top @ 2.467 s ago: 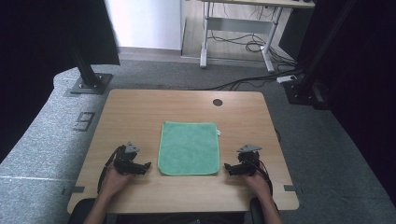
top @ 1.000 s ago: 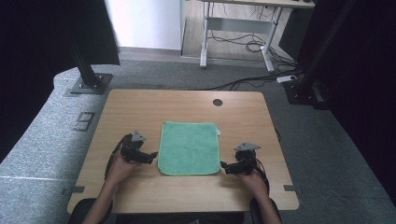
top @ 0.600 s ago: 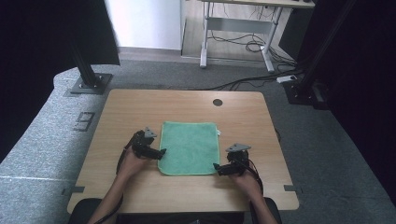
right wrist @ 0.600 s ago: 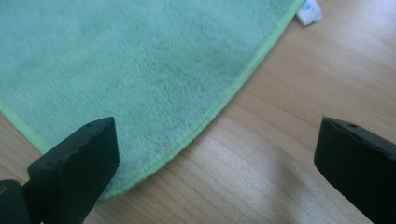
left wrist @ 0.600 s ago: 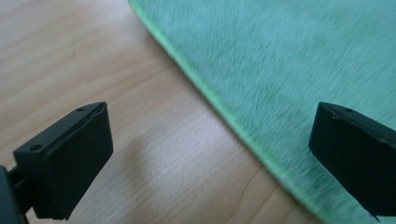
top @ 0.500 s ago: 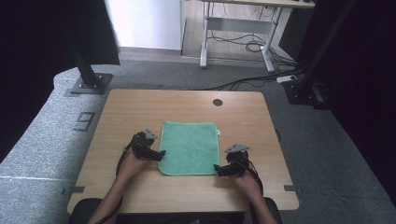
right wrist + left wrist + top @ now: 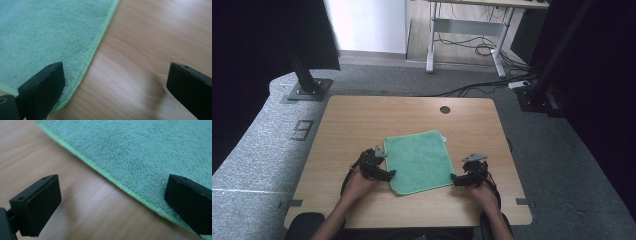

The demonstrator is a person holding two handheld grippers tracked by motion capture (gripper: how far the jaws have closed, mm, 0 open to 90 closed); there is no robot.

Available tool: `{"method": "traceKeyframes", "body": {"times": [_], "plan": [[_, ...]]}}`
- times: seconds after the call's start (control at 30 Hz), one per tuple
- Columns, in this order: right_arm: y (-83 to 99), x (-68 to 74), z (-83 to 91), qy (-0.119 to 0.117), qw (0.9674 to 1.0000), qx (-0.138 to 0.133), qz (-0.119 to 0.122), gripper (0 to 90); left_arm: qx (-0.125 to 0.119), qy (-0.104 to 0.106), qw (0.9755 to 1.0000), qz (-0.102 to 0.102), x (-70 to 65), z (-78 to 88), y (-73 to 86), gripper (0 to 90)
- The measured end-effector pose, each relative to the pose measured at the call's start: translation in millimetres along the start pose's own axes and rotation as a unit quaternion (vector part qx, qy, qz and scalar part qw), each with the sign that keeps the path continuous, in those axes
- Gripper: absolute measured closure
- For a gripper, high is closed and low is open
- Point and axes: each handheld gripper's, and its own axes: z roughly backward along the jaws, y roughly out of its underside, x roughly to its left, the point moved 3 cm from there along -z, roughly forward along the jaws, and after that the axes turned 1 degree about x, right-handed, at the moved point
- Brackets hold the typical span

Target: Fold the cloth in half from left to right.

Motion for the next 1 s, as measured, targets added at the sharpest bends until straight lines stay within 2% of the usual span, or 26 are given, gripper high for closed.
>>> {"method": "traceKeyframes", "body": {"times": [0.07,0.13,0.23,0.6,0.87,1.0], "plan": [[2.0,-8.2,0.4,0.003,0.9999,-0.001,-0.013,1.9,0.000,0.005,1.0000,-0.005,-3.7,-0.8,-0.8,0.6],[4.0,-13.0,-0.3,-0.005,0.9997,-0.003,-0.024,1.9,-0.001,0.006,1.0000,-0.005,-3.3,-1.4,-1.1,0.0],[5.3,-15.2,-1.9,-0.012,0.9994,-0.005,-0.033,0.0,-0.009,0.008,0.9999,0.004,1.2,-1.2,-0.8,0.0],[8.9,-16.5,-2.8,-0.018,0.9991,-0.027,-0.027,0.0,-0.035,0.000,0.9987,0.036,32.4,1.4,-13.0,0.0],[8.8,-16.5,-2.8,-0.018,0.9991,-0.027,-0.027,0.0,-0.049,-0.019,0.9966,0.062,62.8,0.4,-29.0,0.2],[8.8,-16.5,-2.8,-0.018,0.9991,-0.027,-0.027,0.0,-0.048,-0.033,0.9963,0.063,72.5,-4.3,-38.8,0.3]]}}
